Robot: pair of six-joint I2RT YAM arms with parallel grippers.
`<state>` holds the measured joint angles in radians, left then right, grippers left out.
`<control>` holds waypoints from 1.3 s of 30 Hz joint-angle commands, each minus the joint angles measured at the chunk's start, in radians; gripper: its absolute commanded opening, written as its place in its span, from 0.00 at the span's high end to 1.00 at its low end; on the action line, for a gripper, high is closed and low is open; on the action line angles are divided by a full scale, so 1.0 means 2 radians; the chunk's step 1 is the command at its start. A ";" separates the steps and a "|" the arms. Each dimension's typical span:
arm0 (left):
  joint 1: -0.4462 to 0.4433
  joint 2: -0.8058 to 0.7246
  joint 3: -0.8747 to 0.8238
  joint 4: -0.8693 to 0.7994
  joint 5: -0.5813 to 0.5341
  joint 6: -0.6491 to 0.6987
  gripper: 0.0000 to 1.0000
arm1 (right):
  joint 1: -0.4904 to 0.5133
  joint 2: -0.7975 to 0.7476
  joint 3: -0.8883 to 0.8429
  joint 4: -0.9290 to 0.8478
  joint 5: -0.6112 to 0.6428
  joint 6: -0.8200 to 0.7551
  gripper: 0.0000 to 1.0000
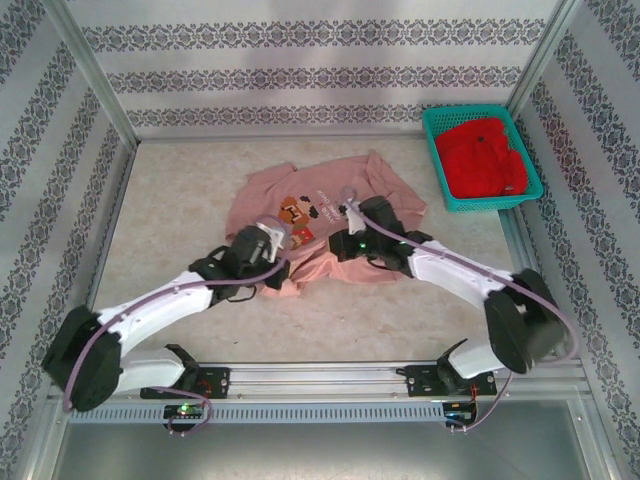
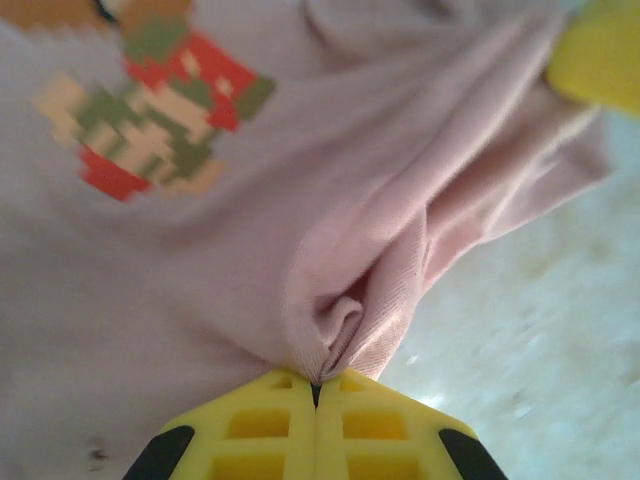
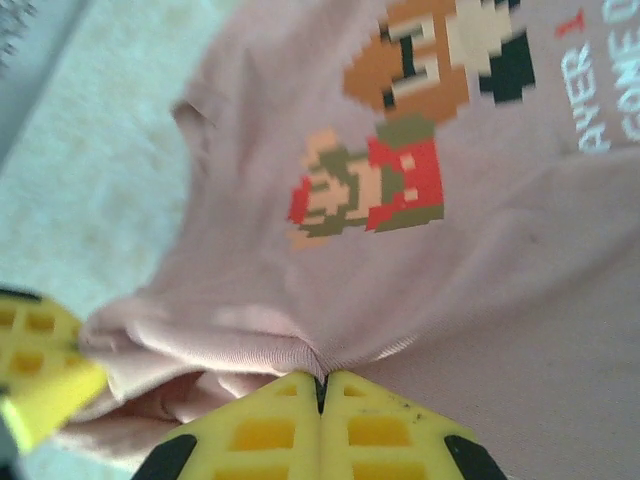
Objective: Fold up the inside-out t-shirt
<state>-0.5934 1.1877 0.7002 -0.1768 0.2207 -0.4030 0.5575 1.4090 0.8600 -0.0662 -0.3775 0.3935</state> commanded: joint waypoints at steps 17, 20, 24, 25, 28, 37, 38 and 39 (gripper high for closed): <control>0.112 -0.006 0.019 0.162 0.326 -0.183 1.00 | 0.063 -0.092 0.064 -0.224 0.256 -0.130 0.76; 0.113 -0.005 0.024 0.151 0.327 -0.174 1.00 | 0.078 -0.125 0.021 -0.147 0.166 -0.151 0.64; 0.112 -0.006 0.027 0.143 0.329 -0.171 1.00 | 0.115 -0.138 -0.015 -0.072 0.119 -0.177 0.61; 0.112 -0.006 0.027 0.140 0.329 -0.170 1.00 | 0.127 -0.136 -0.020 -0.053 0.116 -0.182 0.64; 0.113 -0.006 0.028 0.137 0.328 -0.169 1.00 | 0.148 -0.111 -0.027 -0.003 0.088 -0.178 0.73; 0.112 -0.014 0.030 0.122 0.328 -0.158 1.00 | 0.131 -0.010 -0.003 0.060 0.109 -0.136 0.66; 0.112 -0.015 0.028 0.120 0.327 -0.156 1.00 | 0.127 -0.004 0.000 0.064 0.109 -0.136 0.65; 0.112 -0.016 0.028 0.118 0.327 -0.154 1.00 | 0.125 0.003 0.003 0.069 0.112 -0.137 0.64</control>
<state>-0.3775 1.1782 0.7391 0.0597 0.8494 -0.7376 0.8249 1.3914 0.8249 -0.0051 -0.1581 0.1020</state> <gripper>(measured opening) 0.050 0.351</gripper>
